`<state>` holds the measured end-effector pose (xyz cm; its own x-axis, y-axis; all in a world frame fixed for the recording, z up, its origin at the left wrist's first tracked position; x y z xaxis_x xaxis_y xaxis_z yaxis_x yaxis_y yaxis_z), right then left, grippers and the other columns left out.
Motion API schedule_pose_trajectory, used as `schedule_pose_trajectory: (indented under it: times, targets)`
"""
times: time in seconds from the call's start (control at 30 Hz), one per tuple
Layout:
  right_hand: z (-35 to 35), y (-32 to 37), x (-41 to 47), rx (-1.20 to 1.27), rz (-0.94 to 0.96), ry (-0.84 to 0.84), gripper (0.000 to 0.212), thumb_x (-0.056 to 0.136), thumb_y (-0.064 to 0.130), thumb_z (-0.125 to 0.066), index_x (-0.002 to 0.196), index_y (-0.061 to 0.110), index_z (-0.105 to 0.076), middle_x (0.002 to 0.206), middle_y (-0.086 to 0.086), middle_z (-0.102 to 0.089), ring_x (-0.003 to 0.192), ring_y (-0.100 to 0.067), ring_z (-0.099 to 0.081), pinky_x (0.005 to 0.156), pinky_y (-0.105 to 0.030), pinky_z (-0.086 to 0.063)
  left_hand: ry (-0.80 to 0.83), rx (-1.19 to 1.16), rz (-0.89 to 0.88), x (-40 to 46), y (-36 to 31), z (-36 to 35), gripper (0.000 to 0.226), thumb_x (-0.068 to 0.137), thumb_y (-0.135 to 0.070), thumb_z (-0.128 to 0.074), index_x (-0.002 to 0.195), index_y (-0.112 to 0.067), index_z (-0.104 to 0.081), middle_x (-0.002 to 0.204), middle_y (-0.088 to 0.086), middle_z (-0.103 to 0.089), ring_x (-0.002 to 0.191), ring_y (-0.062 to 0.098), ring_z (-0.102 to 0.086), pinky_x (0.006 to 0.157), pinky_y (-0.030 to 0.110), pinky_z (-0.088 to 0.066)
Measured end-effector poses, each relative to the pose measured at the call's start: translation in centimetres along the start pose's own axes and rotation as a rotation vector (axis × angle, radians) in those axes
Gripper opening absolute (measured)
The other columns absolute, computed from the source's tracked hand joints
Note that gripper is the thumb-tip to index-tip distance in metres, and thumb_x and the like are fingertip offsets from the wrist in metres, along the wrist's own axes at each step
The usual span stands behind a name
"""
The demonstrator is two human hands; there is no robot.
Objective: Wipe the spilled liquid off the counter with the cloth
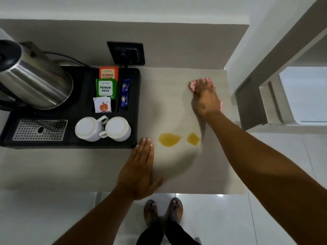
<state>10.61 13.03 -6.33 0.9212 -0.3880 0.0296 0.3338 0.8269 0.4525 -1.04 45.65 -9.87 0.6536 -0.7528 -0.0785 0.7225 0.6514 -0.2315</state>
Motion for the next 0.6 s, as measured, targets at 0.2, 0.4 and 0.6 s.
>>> schedule_pose_trajectory:
  times: [0.2,0.4,0.6]
  targets:
    - [1.7,-4.2,0.6,-0.008,-0.163,-0.06,0.041,0.089,0.014,-0.04,0.127,0.017,-0.055,0.147,-0.016,-0.048,0.143,-0.035,-0.035,0.119,-0.043,-0.027,0.034,-0.004,0.004,0.4,-0.1,0.3,0.105,0.092,-0.069,-0.046,0.159,0.004,-0.009,0.17,0.025,-0.007,0.159,0.035,0.002,0.129,0.051,-0.013]
    - [-0.5,2.5,3.7,0.062,0.095,0.035,0.039,0.075,0.002,-0.046,0.105,0.021,-0.063,0.125,-0.013,-0.06,0.13,-0.037,-0.047,0.112,-0.044,-0.036,0.068,-0.028,0.028,0.1,0.1,0.3,0.104,0.093,-0.07,-0.04,0.16,0.001,-0.006,0.171,0.022,-0.003,0.159,0.032,0.005,0.128,0.049,-0.012]
    - [-0.6,-0.7,0.2,-0.029,0.107,0.07,0.059,0.085,0.014,-0.045,0.143,0.013,-0.047,0.154,-0.015,-0.043,0.148,-0.033,-0.028,0.123,-0.045,-0.018,0.051,-0.044,0.032,0.7,0.0,0.3,0.106,0.092,-0.072,-0.042,0.16,0.001,-0.008,0.171,0.022,-0.007,0.159,0.033,0.003,0.129,0.05,-0.013]
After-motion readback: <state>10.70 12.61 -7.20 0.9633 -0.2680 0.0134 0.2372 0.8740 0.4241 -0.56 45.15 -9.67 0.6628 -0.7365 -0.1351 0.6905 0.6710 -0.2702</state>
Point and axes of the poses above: each hand's wrist, its own x-axis towards the middle knuckle, its own z-axis out of the back of the hand, y = z × x, the point moved 4 cm from there along x, towards the middle knuckle
